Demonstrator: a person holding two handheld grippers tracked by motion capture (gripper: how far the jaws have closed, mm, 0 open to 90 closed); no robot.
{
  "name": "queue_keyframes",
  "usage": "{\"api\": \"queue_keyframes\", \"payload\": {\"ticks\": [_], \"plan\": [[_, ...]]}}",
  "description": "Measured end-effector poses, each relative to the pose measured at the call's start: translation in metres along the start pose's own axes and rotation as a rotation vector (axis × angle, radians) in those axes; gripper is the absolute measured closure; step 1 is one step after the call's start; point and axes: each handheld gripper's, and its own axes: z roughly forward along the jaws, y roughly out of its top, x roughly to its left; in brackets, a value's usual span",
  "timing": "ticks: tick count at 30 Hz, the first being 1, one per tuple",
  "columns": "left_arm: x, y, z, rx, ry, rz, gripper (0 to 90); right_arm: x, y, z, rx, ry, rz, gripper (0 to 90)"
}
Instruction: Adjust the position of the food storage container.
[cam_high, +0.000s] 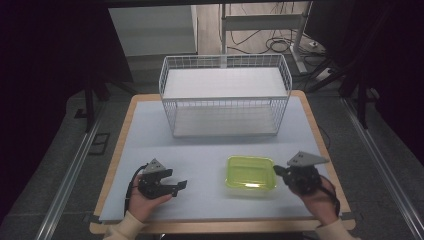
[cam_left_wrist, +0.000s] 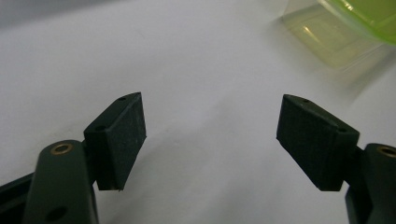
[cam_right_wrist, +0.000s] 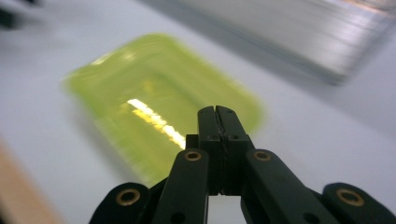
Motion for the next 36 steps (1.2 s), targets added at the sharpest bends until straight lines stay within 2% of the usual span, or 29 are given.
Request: {"api": "queue_keyframes", "payload": {"ticks": [1,2,3,5,7,10,15,17,22,31,36], "plan": [[-0.001,0.000,0.000,0.001,0.000,0.006,23.7,-0.015,0.005,0.007,0.022,-0.032,0.054,90.0],[-0.001,0.000,0.000,0.001,0.000,0.006,23.7,-0.015,0.005,0.007,0.022,-0.032,0.054,90.0],[-0.001,-0.001,0.000,0.002,0.000,0.009,23.7,-0.025,0.006,0.019,0.065,-0.030,0.096,90.0],[-0.002,-0.002,0.000,0.001,0.000,0.013,23.7,-0.028,0.002,0.031,0.089,-0.052,0.105,90.0],[-0.002,-0.003,0.001,0.004,-0.002,0.013,23.8,-0.029,-0.005,0.039,0.124,-0.036,0.101,90.0],[-0.002,-0.002,0.003,0.006,-0.003,0.014,23.8,-0.029,-0.012,0.040,0.143,-0.025,0.117,90.0],[-0.004,-0.001,0.005,0.011,-0.004,0.016,23.8,-0.021,-0.017,0.042,0.179,-0.027,0.091,90.0],[-0.004,-0.001,0.005,0.012,-0.004,0.021,23.8,-0.016,-0.017,0.044,0.199,-0.052,0.074,90.0],[-0.003,-0.002,0.006,0.017,-0.005,0.024,23.8,-0.013,-0.013,0.047,0.212,-0.075,0.062,90.0],[-0.002,-0.002,0.005,0.015,0.000,0.019,23.7,0.002,-0.001,0.057,0.206,-0.073,0.022,90.0],[0.001,-0.002,0.005,0.013,0.001,0.010,23.8,0.010,0.005,0.063,0.192,-0.056,0.008,90.0]]}}
